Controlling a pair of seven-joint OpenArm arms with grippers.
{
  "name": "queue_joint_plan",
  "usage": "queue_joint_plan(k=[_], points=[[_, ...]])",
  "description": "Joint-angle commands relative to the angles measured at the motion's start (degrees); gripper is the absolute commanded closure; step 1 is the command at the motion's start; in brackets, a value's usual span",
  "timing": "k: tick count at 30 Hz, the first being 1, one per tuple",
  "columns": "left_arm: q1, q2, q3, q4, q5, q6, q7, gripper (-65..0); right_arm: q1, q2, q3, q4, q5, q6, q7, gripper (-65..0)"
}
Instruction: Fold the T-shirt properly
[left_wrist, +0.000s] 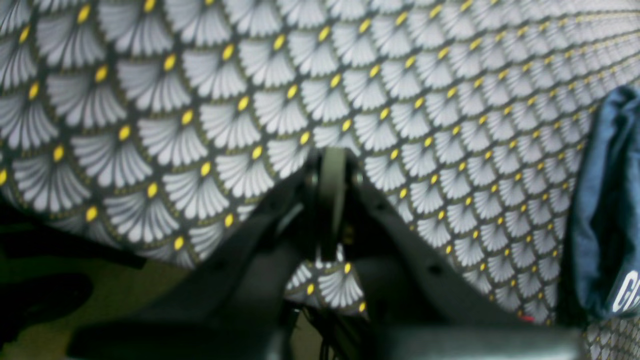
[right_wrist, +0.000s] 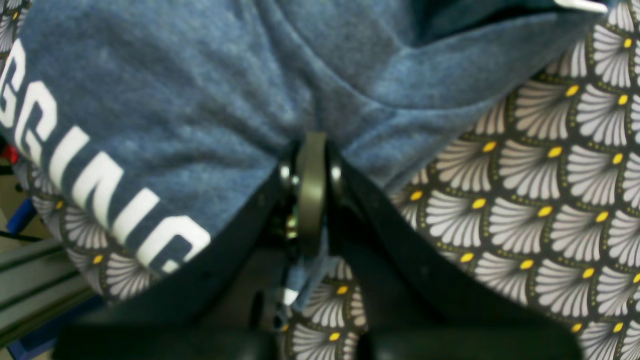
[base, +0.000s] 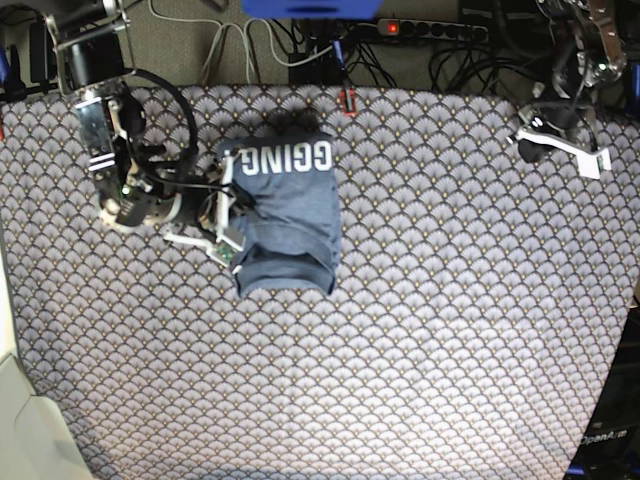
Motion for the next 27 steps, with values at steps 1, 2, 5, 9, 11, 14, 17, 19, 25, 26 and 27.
queue_joint_plan(k=[1,2,5,9,11,14,17,19,25,26,27], points=[[0.75,-0.66,-0.51,1.06,-0.49,-0.42,-0.93,-0.3,0.41,0.59,0.20,0.82,-0.10,-0.01,-0.18,0.0],[0.93,-0.66,-0.51,1.06,-0.49,-0.42,-0.93,-0.3,0.41,0.68,0.20,1.52,-0.10,-0.01,-0.44,0.0],[1.02,-0.66,-0.42,2.64,-0.06,-0.42,-0.58,-0.3,-0.11,1.73,0.37,5.66,-0.10,-0.01,-1.41,0.0],[3.30,-0.66,-0.16,6.95,-0.23,-0.42,-0.58,-0.3,-0.99,2.35,1.25,14.54,-0.10,-0.01,-6.24,0.0],[3.66,-0.66,-0.07,8.62,-0.23,-0.42,-0.49,-0.3,-1.96,2.08,3.19,18.40,-0.10,-0.01,-8.79,0.0],[5.85,-0.66,0.54,9.06,-0.32,-0.42,-0.49,-0.3,-4.16,1.38,6.35,24.03,-0.01,-0.01,-11.96,0.0],[8.49,-0.93,2.48,8.71,0.03,-0.42,-0.49,-0.3,-8.03,1.38,9.87,27.90,-0.01,-0.01,-13.10,0.0],[10.42,-1.72,4.50,8.71,0.03,-0.42,-0.49,-0.3,-10.93,1.56,11.54,28.16,-0.01,-0.01,-12.66,0.0],[15.88,-5.41,13.03,8.71,2.32,-0.42,-1.19,-0.3,-21.56,2.00,19.27,28.34,-0.01,-0.01,-10.29,0.0],[16.31,-5.50,14.17,8.71,4.16,-0.42,-1.28,-0.3,-23.76,2.00,20.68,28.43,-0.01,-0.01,-9.15,0.0],[16.49,-5.41,15.40,8.71,6.54,-0.42,-1.81,-0.3,-26.22,2.00,22.09,28.43,-0.01,-0.01,-7.65,0.0]])
